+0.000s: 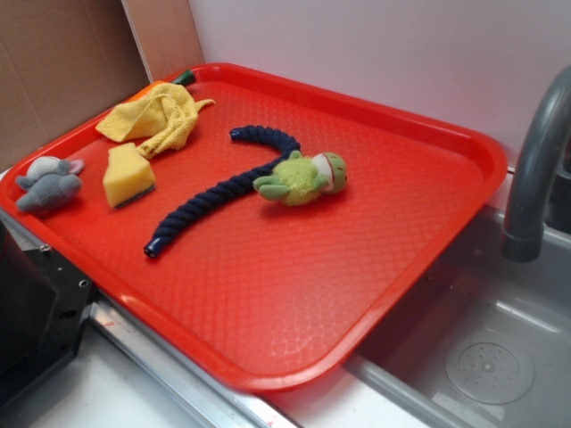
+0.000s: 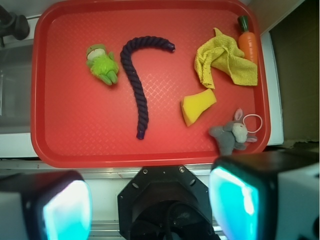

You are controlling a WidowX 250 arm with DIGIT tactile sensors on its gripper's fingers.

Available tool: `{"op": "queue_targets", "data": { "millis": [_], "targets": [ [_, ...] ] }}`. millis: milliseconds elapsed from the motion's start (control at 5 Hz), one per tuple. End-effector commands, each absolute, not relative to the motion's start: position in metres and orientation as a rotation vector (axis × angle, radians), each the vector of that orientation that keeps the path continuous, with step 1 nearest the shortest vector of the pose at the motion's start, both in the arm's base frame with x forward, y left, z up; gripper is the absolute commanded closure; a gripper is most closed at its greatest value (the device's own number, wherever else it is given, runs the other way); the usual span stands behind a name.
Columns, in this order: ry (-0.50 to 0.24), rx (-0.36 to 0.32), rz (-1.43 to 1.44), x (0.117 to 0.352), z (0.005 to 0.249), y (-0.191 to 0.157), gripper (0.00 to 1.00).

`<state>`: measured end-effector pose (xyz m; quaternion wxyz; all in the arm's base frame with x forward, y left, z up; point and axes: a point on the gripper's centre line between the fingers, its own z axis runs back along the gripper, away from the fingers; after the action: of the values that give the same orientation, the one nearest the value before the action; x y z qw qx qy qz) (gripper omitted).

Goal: Grab the green animal.

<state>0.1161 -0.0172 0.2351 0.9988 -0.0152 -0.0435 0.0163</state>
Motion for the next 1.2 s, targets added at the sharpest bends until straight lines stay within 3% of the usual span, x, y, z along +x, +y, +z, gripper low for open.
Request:
{"op": "queue_targets", "data": {
  "millis": [0,200,400,600,800,1000],
  "targets": [
    [-0.087,-0.03,0.033,0.116,0.235,-0.017,0.0],
    [-0.177,-0.141,-0.219,0.141,0.21,-0.044,0.0],
    [-0.25,-0.163,-0.383,0.17,0.193,-0.056,0.0],
    [-0.259,-0.125,-0.36,0.213,0.164,-0.065,0.0],
    [-0.201,-0.054,-0.34,0.248,0.126,-0.071,0.0],
    [-0.16,-0.067,-0.392,0.267,0.091,-0.074,0.0]
  ]
}}
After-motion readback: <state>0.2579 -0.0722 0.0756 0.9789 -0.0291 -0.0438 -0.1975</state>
